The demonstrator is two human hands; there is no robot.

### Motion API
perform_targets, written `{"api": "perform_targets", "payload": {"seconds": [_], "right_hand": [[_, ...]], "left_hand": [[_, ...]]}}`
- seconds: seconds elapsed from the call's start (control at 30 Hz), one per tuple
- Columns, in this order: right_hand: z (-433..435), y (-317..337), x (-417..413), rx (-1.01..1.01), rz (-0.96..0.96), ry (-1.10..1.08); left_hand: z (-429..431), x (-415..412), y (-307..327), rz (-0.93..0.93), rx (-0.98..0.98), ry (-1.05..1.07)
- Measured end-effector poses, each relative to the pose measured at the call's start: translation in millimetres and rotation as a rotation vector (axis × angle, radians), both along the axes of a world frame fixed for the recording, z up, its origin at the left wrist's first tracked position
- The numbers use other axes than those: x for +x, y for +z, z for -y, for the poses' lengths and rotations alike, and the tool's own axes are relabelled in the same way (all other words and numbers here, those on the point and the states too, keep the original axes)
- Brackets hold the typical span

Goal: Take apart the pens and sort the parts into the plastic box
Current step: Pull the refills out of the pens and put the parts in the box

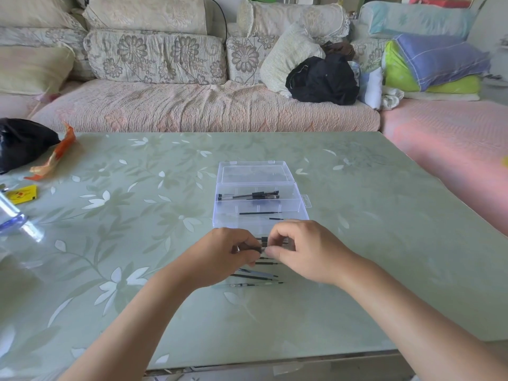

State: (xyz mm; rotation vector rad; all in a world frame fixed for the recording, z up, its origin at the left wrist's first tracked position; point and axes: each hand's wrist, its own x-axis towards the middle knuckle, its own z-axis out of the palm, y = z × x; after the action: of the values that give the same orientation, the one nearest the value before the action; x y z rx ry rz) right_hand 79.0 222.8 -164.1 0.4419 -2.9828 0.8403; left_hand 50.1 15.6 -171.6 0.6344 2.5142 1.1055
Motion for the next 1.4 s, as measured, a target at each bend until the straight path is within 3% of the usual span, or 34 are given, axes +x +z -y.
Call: {"api": "perform_targets", "payload": {"seconds": [1.4], "right_hand": [[-0.5,-0.9,-0.2,0.113,-0.032,0.03]], "left_hand": [[0.6,-2.5,-6.5,-0.088,-0.015,0.003]]}}
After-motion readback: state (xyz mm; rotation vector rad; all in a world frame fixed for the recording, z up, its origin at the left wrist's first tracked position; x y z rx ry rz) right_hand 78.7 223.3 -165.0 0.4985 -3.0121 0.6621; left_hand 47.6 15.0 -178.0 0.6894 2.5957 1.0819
